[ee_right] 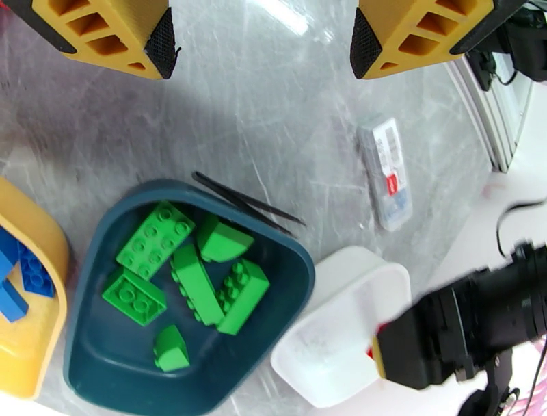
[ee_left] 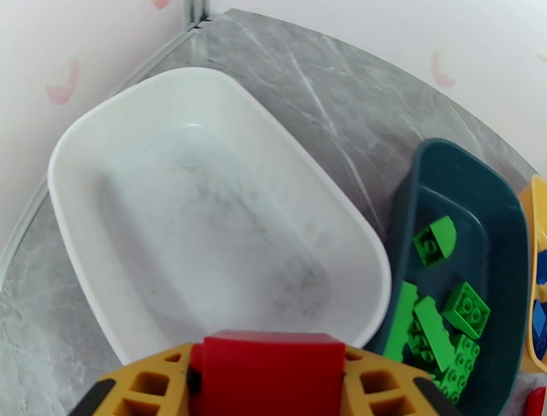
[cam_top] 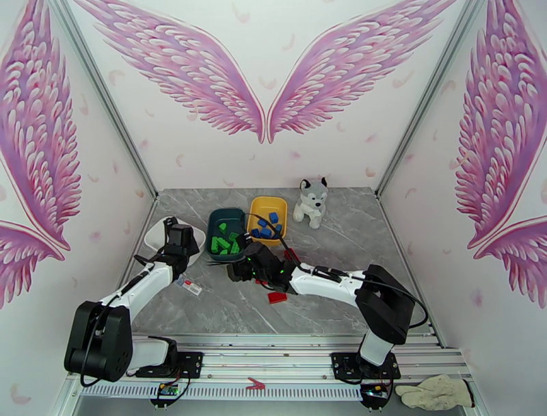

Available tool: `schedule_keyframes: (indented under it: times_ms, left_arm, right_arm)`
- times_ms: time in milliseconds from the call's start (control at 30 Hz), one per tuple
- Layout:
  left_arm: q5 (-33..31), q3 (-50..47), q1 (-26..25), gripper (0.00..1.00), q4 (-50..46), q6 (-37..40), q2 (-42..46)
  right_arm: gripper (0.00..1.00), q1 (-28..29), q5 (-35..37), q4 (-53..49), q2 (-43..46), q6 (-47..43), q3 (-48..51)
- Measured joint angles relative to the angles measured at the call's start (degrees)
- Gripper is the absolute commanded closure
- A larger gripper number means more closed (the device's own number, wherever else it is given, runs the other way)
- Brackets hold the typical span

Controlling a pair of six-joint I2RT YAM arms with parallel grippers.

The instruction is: Sort the legos into containers by color

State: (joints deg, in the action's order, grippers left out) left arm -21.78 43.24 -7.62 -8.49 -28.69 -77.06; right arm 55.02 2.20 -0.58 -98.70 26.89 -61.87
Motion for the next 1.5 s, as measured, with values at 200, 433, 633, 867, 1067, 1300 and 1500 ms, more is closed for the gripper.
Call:
schedule_keyframes:
  times_ms: [200, 433, 633, 867, 1067, 1300, 1500]
  left_arm:
    - [0.1, 2.4, 1.6, 0.18, 1.2, 0.0, -4.6]
    - [-0.2, 2.8, 0.5, 0.09, 1.0, -0.2, -4.4]
    - [-2.0, 2.8, -7.7, 0.06, -1.1, 0.0, 2.7]
    - [-3.8, 0.3, -19.4, 0.04, -3.5, -0.4, 9.8]
    - [-6.4, -2.7, -30.3, 0.03, -6.7, -2.1, 12.6]
    - [-7.6, -4.0, -38.9, 0.05, -8.1, -5.0, 10.9]
    - [-7.1, -3.9, -44.6, 0.06, -6.6, -6.8, 0.7]
  right_arm:
    - [0.25, 0.0, 0.2, 0.2, 1.3, 0.0, 3.2]
    - [0.21, -0.1, 0.3, 0.9, 3.9, -0.2, 6.1]
    - [0.17, -0.1, 0.7, 1.2, 6.7, -0.2, 8.9]
    - [0.17, -0.1, 1.9, 2.1, 7.8, -0.2, 12.5]
    - [0.16, -0.1, 3.7, 2.0, 10.8, 0.0, 19.0]
    - [0.17, -1.0, 7.1, 1.8, 16.4, 0.5, 24.5]
    - [0.19, -2.4, 9.9, 0.5, 21.5, 2.1, 29.2]
